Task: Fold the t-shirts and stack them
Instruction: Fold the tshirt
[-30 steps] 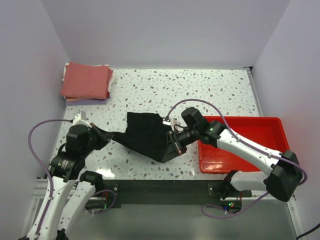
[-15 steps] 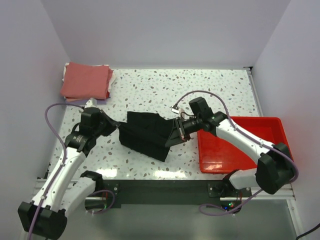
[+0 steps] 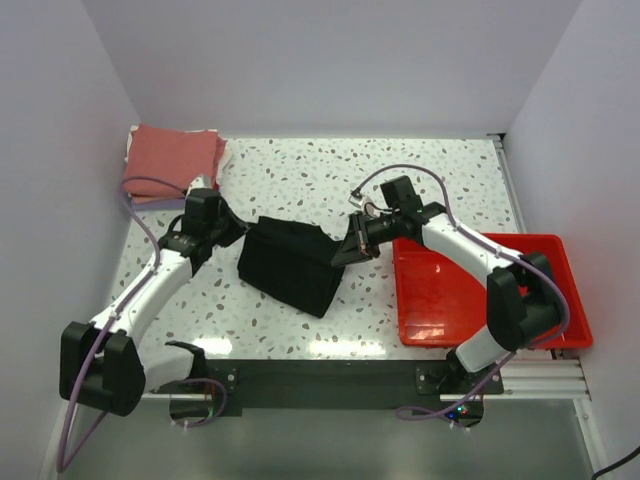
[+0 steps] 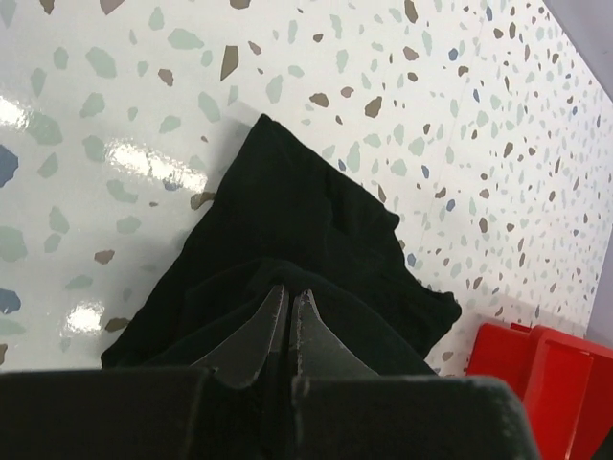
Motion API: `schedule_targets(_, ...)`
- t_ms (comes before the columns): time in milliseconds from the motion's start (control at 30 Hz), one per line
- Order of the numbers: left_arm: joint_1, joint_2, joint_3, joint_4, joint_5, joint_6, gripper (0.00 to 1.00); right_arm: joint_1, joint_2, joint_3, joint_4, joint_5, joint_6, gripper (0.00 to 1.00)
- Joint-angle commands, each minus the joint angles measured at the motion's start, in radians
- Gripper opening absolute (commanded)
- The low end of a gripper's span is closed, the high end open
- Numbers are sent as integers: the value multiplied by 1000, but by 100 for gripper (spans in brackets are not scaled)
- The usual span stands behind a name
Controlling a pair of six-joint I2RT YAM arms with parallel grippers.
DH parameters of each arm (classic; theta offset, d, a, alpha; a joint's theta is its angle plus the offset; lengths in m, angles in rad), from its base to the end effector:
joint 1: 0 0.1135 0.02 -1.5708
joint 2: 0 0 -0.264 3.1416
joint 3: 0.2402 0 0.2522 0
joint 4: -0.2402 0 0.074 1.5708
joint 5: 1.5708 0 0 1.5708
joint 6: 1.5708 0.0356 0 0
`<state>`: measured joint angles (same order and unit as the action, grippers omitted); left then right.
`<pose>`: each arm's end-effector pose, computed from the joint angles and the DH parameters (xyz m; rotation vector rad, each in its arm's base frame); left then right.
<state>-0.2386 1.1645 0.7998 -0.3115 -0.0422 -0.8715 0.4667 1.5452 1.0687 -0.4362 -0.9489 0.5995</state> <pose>0.2446 -0.0580 0.2561 -0.7393 2.1828 -0.5413 0.2695 0.1682 0.2434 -0.2823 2.6233 1.6004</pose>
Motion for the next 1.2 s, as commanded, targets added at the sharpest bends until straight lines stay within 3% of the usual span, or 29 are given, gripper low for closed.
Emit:
schedule_targets(0,15,55,68,144,-73,46,0,-28,45,56,-4,-2,-36,0)
schedule_targets(700,15,557,312,331,25,95,0,-157,383,264,28,110,-98,0)
schedule_targets(800,15,609,347,341,60,107,6,-172,409,281,28,131,-93,3)
schedule_targets(867,15,627,374,345,94,118,30,-177,414,286,50,127,-86,29)
schedule_targets(900,15,627,380,345,102,130,45,-178,412,296,53,121,-87,50)
schedule_targets(933,15,624,380,353,113,135,73,-177,411,309,44,113,-95,60)
schedule_targets(967,15,609,381,357,125,138,87,-177,403,321,33,107,-115,70)
schedule_targets(1000,15,598,380,361,127,144,99,-178,395,344,24,102,-125,99)
schedule_targets(1167,7,483,346,353,140,155,100,-163,326,356,18,56,-130,99)
